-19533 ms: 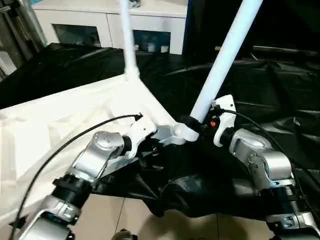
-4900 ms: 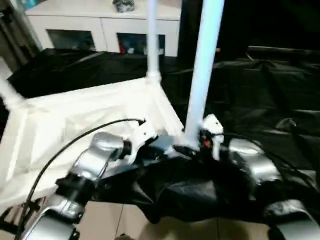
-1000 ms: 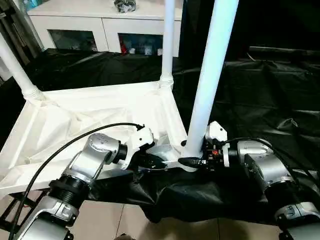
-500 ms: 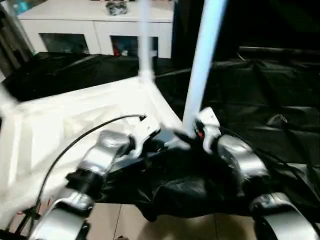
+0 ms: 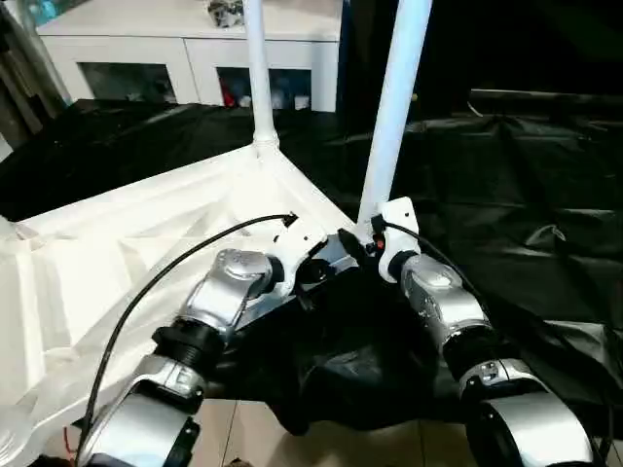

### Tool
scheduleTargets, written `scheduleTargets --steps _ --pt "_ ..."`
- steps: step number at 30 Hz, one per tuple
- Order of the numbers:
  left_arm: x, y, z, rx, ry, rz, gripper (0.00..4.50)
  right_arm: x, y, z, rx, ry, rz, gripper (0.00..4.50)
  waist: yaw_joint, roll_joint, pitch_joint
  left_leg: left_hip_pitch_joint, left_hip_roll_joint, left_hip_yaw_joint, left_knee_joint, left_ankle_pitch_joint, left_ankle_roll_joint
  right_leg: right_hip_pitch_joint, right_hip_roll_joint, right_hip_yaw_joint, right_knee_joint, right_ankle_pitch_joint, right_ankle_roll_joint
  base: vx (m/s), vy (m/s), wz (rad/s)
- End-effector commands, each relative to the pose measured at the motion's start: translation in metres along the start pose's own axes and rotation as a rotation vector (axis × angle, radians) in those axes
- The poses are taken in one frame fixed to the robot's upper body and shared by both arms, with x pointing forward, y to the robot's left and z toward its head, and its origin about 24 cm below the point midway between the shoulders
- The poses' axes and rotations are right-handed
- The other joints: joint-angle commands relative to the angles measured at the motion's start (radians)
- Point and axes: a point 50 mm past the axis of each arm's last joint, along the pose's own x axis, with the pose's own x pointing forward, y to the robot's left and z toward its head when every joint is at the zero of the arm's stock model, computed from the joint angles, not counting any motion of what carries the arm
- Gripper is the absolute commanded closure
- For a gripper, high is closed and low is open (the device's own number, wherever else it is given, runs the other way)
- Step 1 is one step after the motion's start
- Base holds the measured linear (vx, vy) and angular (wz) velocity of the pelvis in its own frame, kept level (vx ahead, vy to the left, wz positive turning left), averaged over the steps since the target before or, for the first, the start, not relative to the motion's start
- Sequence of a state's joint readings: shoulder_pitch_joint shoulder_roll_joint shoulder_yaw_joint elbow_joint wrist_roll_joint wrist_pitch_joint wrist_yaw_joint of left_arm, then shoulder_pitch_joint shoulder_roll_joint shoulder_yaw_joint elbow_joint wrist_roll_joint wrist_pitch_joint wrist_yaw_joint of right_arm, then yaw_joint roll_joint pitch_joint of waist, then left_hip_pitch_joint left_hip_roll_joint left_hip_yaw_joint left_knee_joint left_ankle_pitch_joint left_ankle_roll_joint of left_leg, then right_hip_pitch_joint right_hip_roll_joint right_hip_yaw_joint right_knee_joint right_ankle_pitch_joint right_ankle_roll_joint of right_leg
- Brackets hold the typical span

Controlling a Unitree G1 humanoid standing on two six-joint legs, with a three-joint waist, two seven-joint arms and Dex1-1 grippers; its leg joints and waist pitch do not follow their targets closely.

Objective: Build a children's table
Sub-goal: Rotate leg to tighten

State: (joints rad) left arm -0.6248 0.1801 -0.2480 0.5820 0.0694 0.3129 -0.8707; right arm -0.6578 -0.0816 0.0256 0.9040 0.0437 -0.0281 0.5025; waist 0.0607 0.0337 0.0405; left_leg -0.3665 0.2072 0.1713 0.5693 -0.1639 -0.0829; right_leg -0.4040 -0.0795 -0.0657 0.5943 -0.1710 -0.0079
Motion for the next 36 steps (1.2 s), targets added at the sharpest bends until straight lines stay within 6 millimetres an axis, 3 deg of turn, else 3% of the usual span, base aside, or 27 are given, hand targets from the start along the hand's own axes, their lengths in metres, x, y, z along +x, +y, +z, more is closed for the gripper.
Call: scheduleTargets --steps 1,7,13,14,18,22,24,31,34,36 --pt "0.006 -0.017 0.021 0.068 -0.129 -0.143 4.50 0.002 0.019 -0.007 -0.032 0.028 0.161 0.63 0.004 -0.011 -0.059 0.003 0.015 0.002 -0.061 -0.253 0.055 0.051 -0.056 0.036 -0.073 -0.248 -0.208 0.000 0.000 0.00" --pt "-0.009 -0.023 0.012 0.091 -0.112 -0.277 4.50 -0.023 0.012 -0.002 -0.183 0.008 0.426 0.63 0.009 -0.011 -0.059 0.001 0.018 0.004 -0.058 -0.241 0.077 0.053 -0.053 0.035 -0.068 -0.211 -0.223 0.000 0.000 0.00" --pt "-0.017 -0.026 0.009 0.102 -0.102 -0.343 4.50 -0.042 0.006 -0.002 -0.195 0.039 0.583 0.63 0.021 -0.012 -0.055 0.005 0.019 0.005 -0.060 -0.263 0.075 0.050 -0.053 0.035 -0.074 -0.274 -0.217 0.000 0.000 0.00" --pt "-0.019 -0.026 0.008 0.104 -0.099 -0.353 4.50 -0.045 0.005 -0.002 -0.195 0.043 0.605 0.89 0.025 -0.011 -0.055 0.006 0.019 0.005 -0.060 -0.261 0.073 0.050 -0.053 0.036 -0.074 -0.282 -0.212 0.000 0.000 0.00" --pt "-0.025 -0.027 0.007 0.107 -0.094 -0.387 4.50 -0.054 0.003 -0.001 -0.162 0.051 0.685 1.15 0.033 -0.009 -0.059 0.005 0.022 0.006 -0.057 -0.228 0.081 0.049 -0.050 0.036 -0.067 -0.214 -0.227 0.000 0.000 0.00" --pt "-0.026 -0.027 0.006 0.106 -0.090 -0.397 4.50 -0.055 0.007 -0.002 -0.143 0.051 0.706 1.47 0.033 -0.009 -0.058 0.006 0.020 0.005 -0.058 -0.240 0.071 0.049 -0.051 0.035 -0.069 -0.232 -0.227 0.000 0.000 0.00" --pt "-0.025 -0.027 0.006 0.105 -0.090 -0.396 4.50 -0.054 0.009 -0.003 -0.131 0.053 0.706 1.68 0.034 -0.009 -0.059 0.005 0.020 0.004 -0.059 -0.238 0.066 0.050 -0.052 0.035 -0.069 -0.236 -0.221 0.000 0.000 0.00" --pt "-0.019 -0.025 0.009 0.091 -0.092 -0.325 4.50 -0.048 0.015 -0.010 -0.099 0.055 0.633 1.74 0.030 -0.009 -0.057 0.005 0.019 0.002 -0.061 -0.246 0.054 0.049 -0.052 0.035 -0.071 -0.256 -0.212 0.000 0.000 0.00" --pt "-0.005 -0.013 0.014 0.047 -0.072 -0.141 4.50 -0.025 0.010 -0.019 -0.077 0.095 0.305 1.75 0.017 -0.010 -0.052 0.008 0.012 0.000 -0.065 -0.282 0.022 0.046 -0.055 0.034 -0.082 -0.361 -0.183 0.000 0.000 0.00" --pt "0.003 -0.008 0.017 0.013 -0.066 -0.058 4.50 -0.015 0.008 -0.022 -0.017 0.110 0.171 1.76 0.014 -0.013 -0.052 0.011 0.012 -0.001 -0.066 -0.287 0.011 0.044 -0.053 0.033 -0.085 -0.385 -0.172 0.000 0.000 0.00"
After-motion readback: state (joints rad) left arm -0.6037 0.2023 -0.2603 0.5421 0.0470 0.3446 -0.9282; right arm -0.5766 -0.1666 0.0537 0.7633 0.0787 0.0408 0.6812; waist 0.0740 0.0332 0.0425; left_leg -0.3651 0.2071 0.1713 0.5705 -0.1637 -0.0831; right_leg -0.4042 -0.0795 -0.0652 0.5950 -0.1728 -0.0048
